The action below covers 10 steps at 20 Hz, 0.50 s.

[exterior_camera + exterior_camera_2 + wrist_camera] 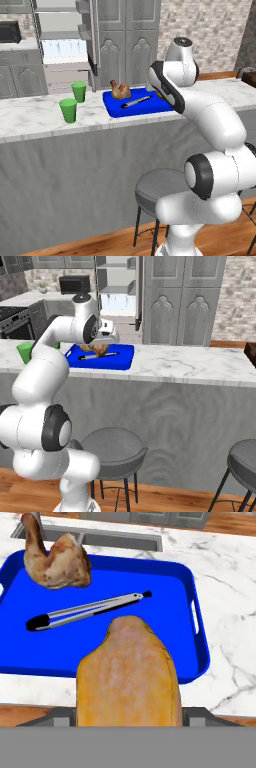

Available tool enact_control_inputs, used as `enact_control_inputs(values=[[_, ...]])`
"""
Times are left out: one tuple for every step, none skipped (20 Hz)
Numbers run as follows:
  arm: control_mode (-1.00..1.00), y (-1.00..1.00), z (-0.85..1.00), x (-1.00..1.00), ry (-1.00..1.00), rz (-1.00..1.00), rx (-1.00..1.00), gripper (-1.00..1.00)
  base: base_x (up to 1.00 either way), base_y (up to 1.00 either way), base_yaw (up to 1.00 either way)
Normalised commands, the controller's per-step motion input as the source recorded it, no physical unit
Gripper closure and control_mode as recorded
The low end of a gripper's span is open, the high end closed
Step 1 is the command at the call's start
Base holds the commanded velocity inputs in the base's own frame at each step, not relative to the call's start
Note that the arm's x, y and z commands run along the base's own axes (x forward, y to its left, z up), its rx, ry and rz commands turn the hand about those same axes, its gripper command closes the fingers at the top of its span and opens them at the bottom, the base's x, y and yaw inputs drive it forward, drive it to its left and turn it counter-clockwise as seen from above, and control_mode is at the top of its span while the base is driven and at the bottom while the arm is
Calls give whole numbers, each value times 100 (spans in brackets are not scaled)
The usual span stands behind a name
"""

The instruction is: Gather the lime and eggplant from the fridge and place them on a tray on the dining counter. Then gather the chicken drumsticks from the fridge and place them on the other tray.

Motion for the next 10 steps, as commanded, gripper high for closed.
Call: enact_control_inputs(values=[[-100,0,0,36,13,0,0,100,0,0,0],[-100,0,0,36,13,0,0,100,0,0,0],[-100,0,0,37,12,0,0,100,0,0,0],[-100,0,0,39,12,0,0,100,0,0,0],[-100,0,0,45,9,0,0,100,0,0,0],[-100,0,-1,51,7,0,0,100,0,0,0],[-100,0,-6,54,4,0,0,100,0,0,0],[-100,0,-9,53,3,0,0,100,0,0,0],[-100,0,-13,52,2,0,0,100,0,0,0],[-100,0,-18,50,1,1,0,100,0,0,0]])
